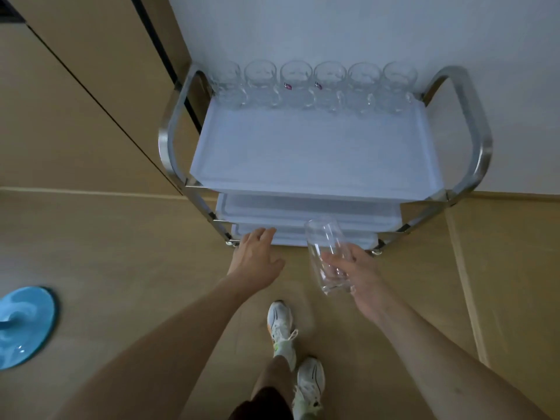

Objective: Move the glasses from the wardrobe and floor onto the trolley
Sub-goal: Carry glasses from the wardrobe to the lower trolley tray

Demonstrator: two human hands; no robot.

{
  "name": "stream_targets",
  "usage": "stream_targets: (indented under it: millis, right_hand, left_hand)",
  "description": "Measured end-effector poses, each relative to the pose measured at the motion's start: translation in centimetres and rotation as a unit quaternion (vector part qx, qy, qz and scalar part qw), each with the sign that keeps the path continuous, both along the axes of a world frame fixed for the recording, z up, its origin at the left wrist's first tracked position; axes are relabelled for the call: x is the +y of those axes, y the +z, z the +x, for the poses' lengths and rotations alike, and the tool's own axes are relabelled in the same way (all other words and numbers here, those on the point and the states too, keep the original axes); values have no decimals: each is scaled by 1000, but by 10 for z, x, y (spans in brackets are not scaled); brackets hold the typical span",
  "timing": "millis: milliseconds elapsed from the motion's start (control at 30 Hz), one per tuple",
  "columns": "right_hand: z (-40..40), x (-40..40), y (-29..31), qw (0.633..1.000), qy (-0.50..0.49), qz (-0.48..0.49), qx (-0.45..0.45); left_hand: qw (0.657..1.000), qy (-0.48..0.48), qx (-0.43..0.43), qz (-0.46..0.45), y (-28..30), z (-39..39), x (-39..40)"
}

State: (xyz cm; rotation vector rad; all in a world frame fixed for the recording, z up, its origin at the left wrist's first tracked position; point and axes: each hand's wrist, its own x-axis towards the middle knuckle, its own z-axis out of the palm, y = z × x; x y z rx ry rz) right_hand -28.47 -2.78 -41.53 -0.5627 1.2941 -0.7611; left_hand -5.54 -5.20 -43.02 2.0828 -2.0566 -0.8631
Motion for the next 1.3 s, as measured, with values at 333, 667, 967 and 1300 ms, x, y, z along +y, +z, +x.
stream_targets:
  millis: [333, 667, 967, 1300]
  right_hand:
    - [12, -20, -60, 998, -24, -20, 46]
    - [29, -79, -190, 996, -30, -54, 71]
    - [39, -134, -287, 981, -42, -167, 90]
    - [28, -198, -331, 932, -101, -329, 114]
  left_hand:
    - [998, -47, -17, -31, -62, 12, -27]
    - [995, -57, -45, -65, -188, 31, -87]
    - [982, -76, -45, -164, -292, 28, -146]
    - [956, -104, -34, -273, -344, 1, -215]
